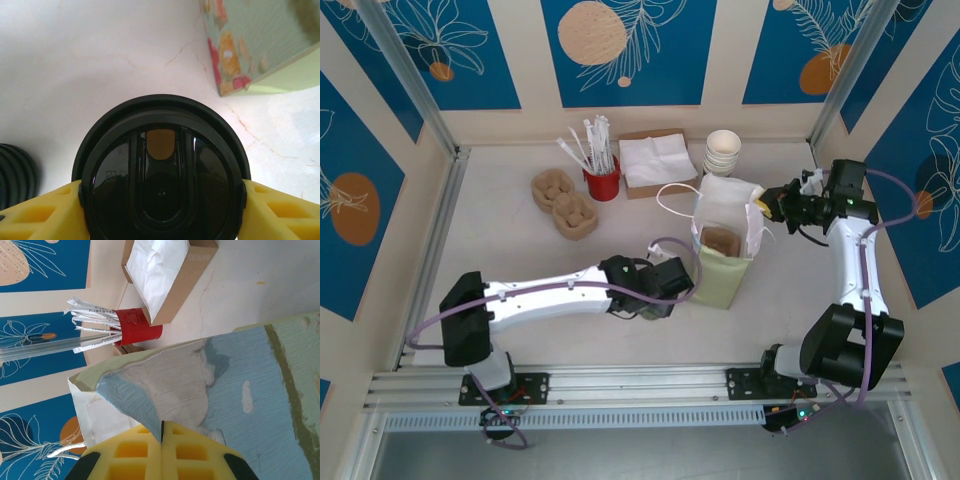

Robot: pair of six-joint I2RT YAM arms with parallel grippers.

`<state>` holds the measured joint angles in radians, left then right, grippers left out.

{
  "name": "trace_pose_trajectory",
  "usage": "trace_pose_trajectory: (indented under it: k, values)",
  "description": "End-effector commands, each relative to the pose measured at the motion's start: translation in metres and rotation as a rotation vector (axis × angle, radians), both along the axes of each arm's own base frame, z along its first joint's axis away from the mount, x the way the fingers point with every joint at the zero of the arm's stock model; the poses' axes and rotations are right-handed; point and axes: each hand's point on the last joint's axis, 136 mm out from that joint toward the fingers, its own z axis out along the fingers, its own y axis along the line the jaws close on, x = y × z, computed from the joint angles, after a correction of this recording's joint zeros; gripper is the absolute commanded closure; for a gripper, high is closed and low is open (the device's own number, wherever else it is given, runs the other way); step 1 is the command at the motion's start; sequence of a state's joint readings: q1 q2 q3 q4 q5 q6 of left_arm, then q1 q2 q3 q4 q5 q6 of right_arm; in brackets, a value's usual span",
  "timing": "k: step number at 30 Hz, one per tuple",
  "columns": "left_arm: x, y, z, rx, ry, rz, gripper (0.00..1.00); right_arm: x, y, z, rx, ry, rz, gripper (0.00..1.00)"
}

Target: Pack the takeout coffee

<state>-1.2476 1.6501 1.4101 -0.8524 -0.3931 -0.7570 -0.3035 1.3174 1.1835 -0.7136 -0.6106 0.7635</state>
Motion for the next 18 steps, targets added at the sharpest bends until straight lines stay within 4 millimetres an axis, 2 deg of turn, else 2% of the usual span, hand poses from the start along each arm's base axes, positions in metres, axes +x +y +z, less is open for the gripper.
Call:
trace_pose_trajectory:
  k: [1,10,18]
  values:
    - [0.004,0.015,0.057,-0.033,-0.106,-0.005,0.35,-0.009,0.007,0.003,0.074,0.017,-0.02,1.0]
    - [0.007,0.038,0.145,-0.124,-0.225,-0.015,0.35,-0.009,0.023,0.015,0.081,0.002,-0.065,1.0]
    - [0.005,0.045,0.214,-0.251,-0.307,-0.062,0.37,-0.004,0.04,0.019,0.118,-0.008,-0.102,1.0]
